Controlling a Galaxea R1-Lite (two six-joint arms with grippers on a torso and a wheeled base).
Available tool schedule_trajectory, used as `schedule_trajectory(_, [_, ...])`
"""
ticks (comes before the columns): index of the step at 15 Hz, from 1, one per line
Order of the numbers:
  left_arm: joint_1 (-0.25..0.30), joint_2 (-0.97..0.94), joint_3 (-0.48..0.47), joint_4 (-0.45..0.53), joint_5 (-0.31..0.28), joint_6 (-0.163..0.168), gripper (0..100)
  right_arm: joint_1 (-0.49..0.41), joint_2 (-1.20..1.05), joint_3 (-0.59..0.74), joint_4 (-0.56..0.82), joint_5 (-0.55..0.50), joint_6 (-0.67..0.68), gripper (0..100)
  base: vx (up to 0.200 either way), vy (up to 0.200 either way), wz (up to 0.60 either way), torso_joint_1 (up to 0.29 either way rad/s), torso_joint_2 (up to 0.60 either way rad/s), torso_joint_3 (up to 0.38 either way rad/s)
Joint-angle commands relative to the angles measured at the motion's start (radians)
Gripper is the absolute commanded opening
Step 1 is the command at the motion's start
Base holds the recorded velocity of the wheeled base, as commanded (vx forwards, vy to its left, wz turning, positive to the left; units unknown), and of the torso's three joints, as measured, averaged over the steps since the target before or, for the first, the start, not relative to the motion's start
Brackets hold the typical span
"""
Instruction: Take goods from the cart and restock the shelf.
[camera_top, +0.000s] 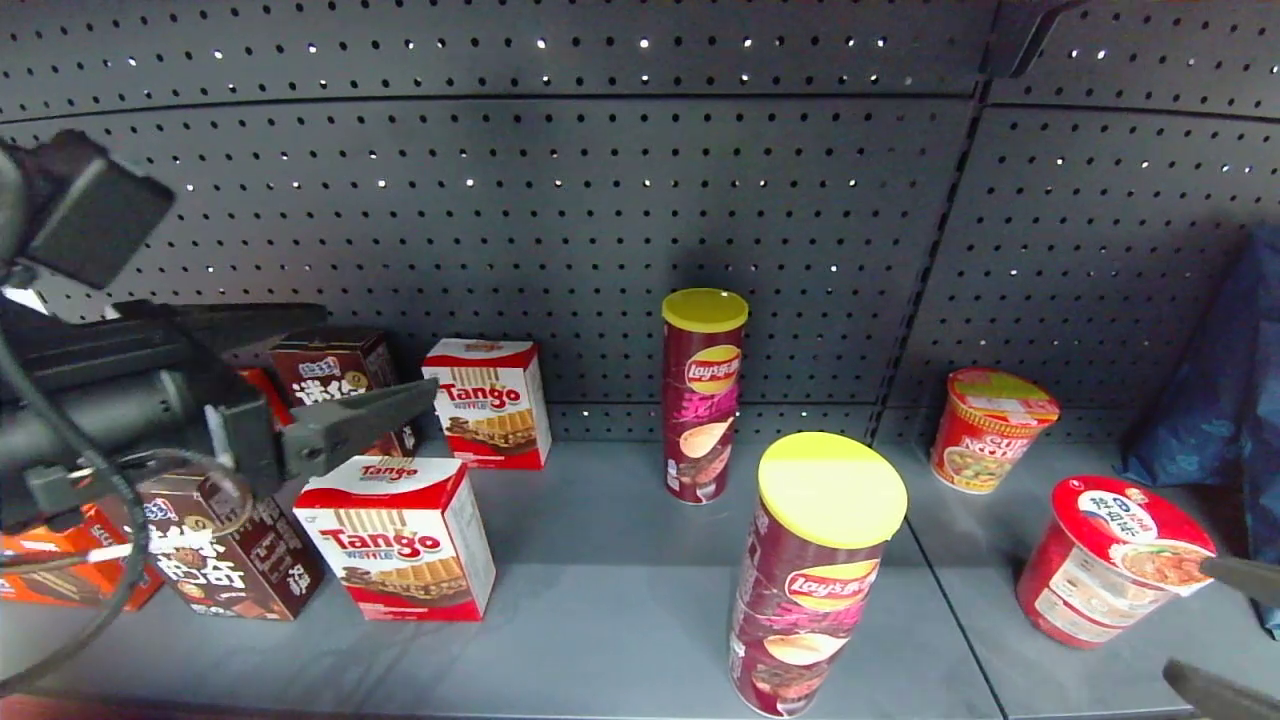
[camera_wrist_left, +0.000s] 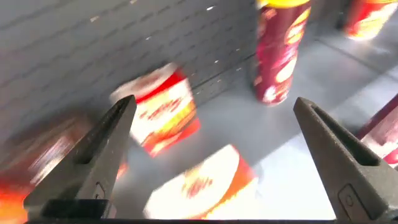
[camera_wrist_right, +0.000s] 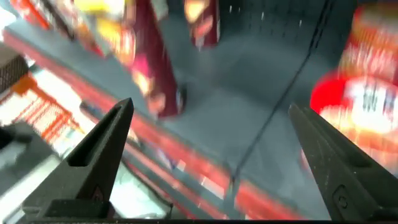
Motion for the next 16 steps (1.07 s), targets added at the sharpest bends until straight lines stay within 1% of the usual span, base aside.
schedule_trajectory(1, [0.090, -0.209, 0.129, 0.009, -0.002, -0.003, 100, -0.038, 0.223, -0.131, -0.050, -0.003, 0.000, 100, 0.000, 0.000, 0.00, 0.000, 0.00, 0.000])
schedule_trajectory(3, [0.174, -0.347, 0.225, 0.062, 0.001, -0.009, 100, -0.048, 0.358, -0.206, -0.066, -0.007, -0.006, 100, 0.000, 0.000, 0.00, 0.000, 0.00, 0.000])
schedule_trajectory(4, [0.197, -0.384, 0.242, 0.081, 0.004, -0.009, 100, -0.051, 0.405, -0.217, -0.070, -0.047, -0.006, 100, 0.000, 0.000, 0.00, 0.000, 0.00, 0.000])
schedule_trajectory(5, [0.198, -0.390, 0.244, 0.084, 0.007, -0.009, 100, -0.051, 0.419, -0.219, -0.072, -0.063, -0.006, 100, 0.000, 0.000, 0.00, 0.000, 0.00, 0.000])
schedule_trajectory(6, [0.200, -0.413, 0.250, 0.088, 0.030, -0.009, 100, -0.051, 0.513, -0.228, -0.155, -0.132, -0.003, 100, 0.000, 0.000, 0.00, 0.000, 0.00, 0.000])
schedule_trajectory(8, [0.200, -0.414, 0.259, 0.088, 0.058, -0.009, 100, -0.044, 0.557, -0.212, -0.236, -0.142, -0.007, 100, 0.000, 0.000, 0.00, 0.000, 0.00, 0.000])
schedule_trajectory(11, [0.200, -0.419, 0.268, 0.090, 0.061, -0.009, 100, -0.044, 0.559, -0.212, -0.228, -0.190, -0.050, 100, 0.000, 0.000, 0.00, 0.000, 0.00, 0.000])
schedule_trajectory(16, [0.198, -0.399, 0.265, 0.087, 0.060, -0.009, 100, -0.010, 0.502, -0.169, -0.185, -0.185, -0.136, 100, 0.000, 0.000, 0.00, 0.000, 0.00, 0.000])
